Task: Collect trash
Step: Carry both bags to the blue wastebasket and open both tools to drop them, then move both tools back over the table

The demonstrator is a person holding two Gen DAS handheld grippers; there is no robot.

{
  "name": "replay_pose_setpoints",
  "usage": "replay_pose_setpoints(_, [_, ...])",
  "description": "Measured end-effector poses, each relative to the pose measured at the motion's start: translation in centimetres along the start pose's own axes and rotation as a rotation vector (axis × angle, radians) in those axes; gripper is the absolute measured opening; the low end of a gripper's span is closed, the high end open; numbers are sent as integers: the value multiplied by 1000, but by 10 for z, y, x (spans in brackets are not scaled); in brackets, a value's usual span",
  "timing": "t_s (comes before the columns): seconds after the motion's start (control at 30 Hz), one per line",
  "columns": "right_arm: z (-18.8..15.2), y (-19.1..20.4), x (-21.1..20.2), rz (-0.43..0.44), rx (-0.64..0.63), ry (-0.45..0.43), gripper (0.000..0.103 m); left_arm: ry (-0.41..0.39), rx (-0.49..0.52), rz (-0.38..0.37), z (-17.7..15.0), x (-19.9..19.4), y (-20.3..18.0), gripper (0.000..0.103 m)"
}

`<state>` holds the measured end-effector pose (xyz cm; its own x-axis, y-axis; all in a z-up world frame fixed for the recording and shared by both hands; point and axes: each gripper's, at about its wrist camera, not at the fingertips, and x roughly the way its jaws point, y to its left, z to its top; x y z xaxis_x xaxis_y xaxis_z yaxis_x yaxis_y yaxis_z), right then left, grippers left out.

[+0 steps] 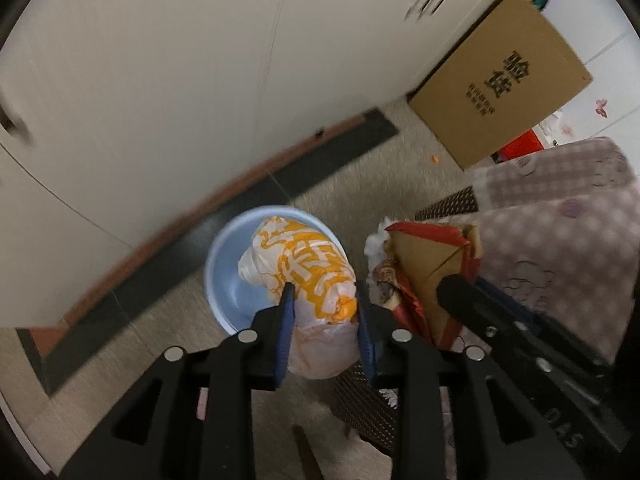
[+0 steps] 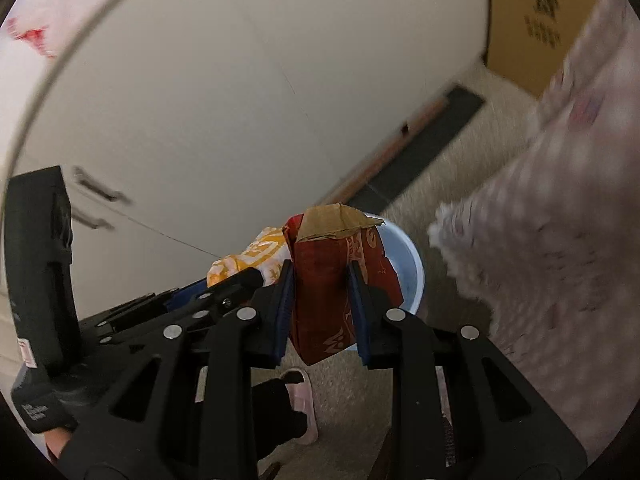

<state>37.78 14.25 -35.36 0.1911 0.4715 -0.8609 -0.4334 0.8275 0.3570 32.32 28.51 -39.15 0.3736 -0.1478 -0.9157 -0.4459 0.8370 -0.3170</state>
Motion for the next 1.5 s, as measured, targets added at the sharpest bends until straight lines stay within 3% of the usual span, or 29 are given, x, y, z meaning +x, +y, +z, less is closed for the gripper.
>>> replay_pose_setpoints(0.23, [-7,-19,54,6,58,68,26,108,-67,41,-8,60,25,65])
replay_pose_setpoints(0.47, [-11,-25,73,15,53,106,26,106,-95,101,-10,70,40,71])
replay_pose_setpoints(0.77, [-16,-17,93,7,19,104,30,72,-177,149,-12,56,68,72])
replay_pose_setpoints(0.83, [-15,-15,91,12,26,88,46,58,-190,150,-13,49,71,72])
replay_pose_setpoints(0.87, [-15,-15,88,11,34,74,51,52,-197,148,-14,45,73,72])
replay_pose_setpoints(1.0, [-13,-6,75,8,17,54,52,47,-255,121,-18,31,79,73])
replay_pose_setpoints(1.2, [-15,16,31,-76,-59,-34,56,-27,-259,98,-23,-12,72,73])
replay_pose_setpoints(1.4, [-22,45,-53,-183,-136,-198,58,-159,-200,67,-30,-81,42,73])
replay_pose_setpoints(1.5, [-27,54,-104,-184,-136,-293,61,-245,-159,54,-37,-123,22,74])
